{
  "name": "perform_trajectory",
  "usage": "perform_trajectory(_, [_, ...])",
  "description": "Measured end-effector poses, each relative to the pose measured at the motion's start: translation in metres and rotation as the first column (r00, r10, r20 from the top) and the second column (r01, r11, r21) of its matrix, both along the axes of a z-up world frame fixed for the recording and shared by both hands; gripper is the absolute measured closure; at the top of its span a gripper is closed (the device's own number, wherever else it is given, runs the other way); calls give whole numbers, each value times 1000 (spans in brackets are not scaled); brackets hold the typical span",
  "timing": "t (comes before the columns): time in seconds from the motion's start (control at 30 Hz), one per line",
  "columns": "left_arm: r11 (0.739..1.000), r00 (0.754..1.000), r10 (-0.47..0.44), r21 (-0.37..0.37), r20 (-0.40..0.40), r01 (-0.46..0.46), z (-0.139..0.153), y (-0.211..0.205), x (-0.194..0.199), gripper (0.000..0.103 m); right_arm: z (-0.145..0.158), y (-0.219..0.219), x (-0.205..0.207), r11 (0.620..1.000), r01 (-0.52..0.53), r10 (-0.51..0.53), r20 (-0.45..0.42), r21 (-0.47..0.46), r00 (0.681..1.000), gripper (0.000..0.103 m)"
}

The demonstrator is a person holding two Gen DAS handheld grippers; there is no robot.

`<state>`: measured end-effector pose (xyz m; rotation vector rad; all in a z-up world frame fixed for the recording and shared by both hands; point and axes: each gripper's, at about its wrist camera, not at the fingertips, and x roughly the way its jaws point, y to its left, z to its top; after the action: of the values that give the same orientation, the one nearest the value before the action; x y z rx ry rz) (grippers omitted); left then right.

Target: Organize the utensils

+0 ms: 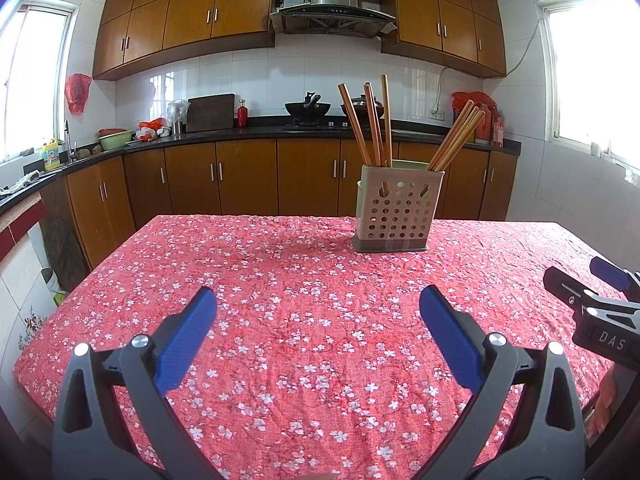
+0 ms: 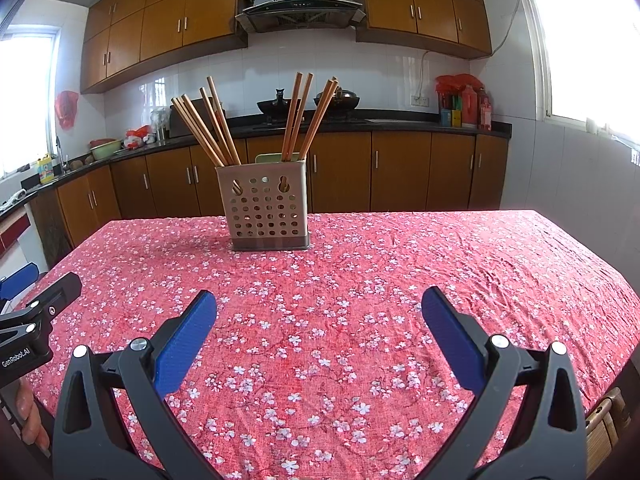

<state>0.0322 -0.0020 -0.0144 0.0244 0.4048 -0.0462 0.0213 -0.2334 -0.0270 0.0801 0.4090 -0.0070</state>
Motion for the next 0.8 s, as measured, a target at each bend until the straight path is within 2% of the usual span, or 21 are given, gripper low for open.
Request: perform_trajectory(0.8, [1000, 1000, -1, -5, -4, 1, 0, 1, 1, 4, 0, 1, 0, 1000, 0, 0, -1, 1, 1000, 2])
